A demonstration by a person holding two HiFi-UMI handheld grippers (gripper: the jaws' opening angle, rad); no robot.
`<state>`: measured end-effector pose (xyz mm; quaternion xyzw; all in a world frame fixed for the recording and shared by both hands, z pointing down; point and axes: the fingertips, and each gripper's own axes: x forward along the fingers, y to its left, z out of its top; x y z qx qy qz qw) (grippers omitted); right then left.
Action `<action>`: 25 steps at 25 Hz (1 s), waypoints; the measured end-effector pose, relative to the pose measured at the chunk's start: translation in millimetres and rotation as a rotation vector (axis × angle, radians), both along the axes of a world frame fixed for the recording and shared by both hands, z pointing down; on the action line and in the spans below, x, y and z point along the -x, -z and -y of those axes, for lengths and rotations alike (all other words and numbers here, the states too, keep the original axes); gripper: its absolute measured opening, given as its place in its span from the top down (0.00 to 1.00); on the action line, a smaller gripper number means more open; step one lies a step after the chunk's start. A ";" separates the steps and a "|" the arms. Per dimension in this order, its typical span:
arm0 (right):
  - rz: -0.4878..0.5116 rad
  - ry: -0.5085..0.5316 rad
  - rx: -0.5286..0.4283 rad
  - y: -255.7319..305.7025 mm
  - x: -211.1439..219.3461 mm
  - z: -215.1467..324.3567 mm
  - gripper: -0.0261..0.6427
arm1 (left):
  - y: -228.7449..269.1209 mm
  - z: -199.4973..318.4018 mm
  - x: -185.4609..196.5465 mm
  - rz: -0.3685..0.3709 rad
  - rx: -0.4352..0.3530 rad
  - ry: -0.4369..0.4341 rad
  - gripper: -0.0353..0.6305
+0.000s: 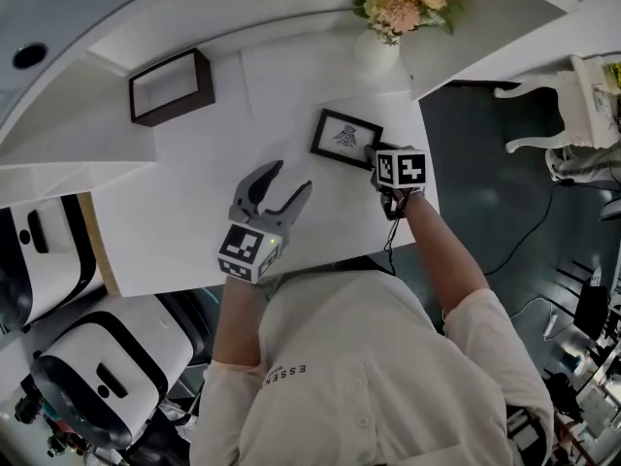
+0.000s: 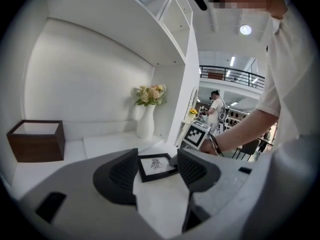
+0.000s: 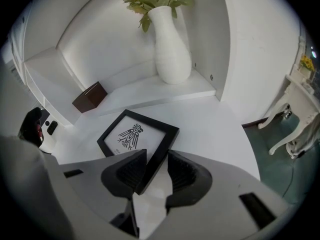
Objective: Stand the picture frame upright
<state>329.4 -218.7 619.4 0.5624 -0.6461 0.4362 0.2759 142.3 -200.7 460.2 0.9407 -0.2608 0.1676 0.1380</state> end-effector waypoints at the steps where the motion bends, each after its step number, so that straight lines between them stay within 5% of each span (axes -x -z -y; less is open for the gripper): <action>1: 0.005 0.004 0.001 0.1 0.3 -1.0 0.75 | 0.4 -2.7 -0.3 0.002 0.000 0.003 0.58; 25: 0.020 0.174 -0.044 0.6 36.5 -79.2 0.75 | -10.2 -95.9 19.5 0.036 0.039 0.174 0.58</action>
